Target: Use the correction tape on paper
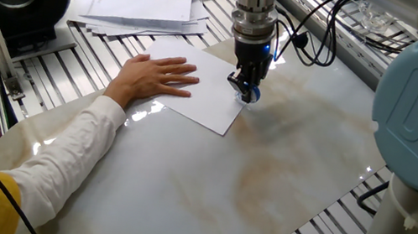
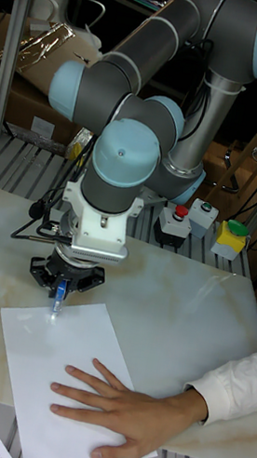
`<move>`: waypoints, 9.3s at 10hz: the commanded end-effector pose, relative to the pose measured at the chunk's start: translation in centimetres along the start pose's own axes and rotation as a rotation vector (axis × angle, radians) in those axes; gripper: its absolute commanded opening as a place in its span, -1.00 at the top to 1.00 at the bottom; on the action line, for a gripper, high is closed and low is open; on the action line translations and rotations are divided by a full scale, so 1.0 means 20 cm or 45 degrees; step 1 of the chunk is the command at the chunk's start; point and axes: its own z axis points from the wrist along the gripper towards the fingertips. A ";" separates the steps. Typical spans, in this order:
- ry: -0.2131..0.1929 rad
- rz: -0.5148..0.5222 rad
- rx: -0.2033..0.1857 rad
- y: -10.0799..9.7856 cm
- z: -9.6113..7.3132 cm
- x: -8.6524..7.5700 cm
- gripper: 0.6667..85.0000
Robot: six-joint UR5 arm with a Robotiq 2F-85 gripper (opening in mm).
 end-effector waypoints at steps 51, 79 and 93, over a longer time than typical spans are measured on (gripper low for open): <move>-0.025 -0.008 -0.015 0.03 0.00 0.04 0.98; -0.027 -0.020 -0.009 0.03 0.00 0.01 0.98; -0.038 -0.057 0.082 -0.02 -0.09 0.07 0.98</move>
